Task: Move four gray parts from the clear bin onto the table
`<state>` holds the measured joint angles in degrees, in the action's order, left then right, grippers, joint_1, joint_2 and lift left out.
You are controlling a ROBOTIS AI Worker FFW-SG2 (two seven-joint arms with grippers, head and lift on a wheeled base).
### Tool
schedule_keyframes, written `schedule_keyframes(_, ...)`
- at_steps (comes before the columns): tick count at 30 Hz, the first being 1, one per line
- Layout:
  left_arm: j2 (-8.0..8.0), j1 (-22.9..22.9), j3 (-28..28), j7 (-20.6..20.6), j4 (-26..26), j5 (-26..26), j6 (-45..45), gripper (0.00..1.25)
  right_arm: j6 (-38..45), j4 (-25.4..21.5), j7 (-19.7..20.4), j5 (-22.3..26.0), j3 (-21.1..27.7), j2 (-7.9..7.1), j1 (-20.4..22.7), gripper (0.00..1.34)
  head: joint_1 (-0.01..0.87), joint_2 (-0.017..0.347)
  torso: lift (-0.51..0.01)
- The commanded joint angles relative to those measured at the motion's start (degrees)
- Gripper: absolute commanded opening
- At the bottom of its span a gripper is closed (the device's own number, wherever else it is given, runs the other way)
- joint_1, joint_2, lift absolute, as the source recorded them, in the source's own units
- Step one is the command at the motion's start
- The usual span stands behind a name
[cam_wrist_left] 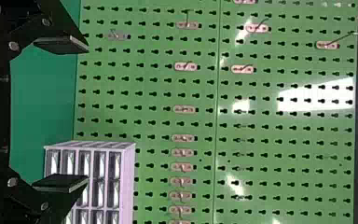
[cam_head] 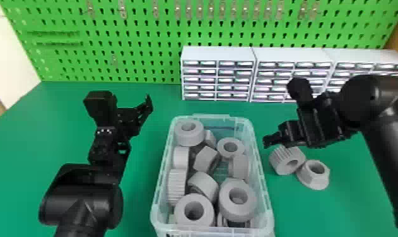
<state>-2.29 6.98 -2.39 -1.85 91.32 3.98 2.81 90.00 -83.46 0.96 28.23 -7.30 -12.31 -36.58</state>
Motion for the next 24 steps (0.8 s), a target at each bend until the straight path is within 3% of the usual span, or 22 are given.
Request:
schedule_keyframes(1, -0.43, -0.1, -0.2, 0.0, 0.0, 0.5, 0.0, 0.97, 0.1, -1.6, 0.0, -1.2, 1.5, -0.35, 0.5, 0.80, 0.693, 0.072, -0.052)
schedule_keyframes(9, -0.96, 0.0, -0.4, -0.4, 0.0, 0.4, 0.0, 0.97, 0.1, -4.5, 0.0, -1.3, 1.9, -1.31, 2.0, 0.80, 0.693, 0.072, -0.052)
schedule_keyframes(17, -2.89, -0.8, -0.5, -2.2, 0.9, 1.6, 0.0, 0.97, 0.1, -5.0, 0.0, 2.3, 0.3, -2.19, 3.4, 0.80, 0.693, 0.072, -0.052)
schedule_keyframes(24, -3.33, -0.9, -1.2, -2.6, 0.9, 1.9, 0.0, 0.96, 0.1, -5.0, 0.0, 0.2, 1.6, -2.28, 4.9, 0.80, 0.693, 0.072, -0.052)
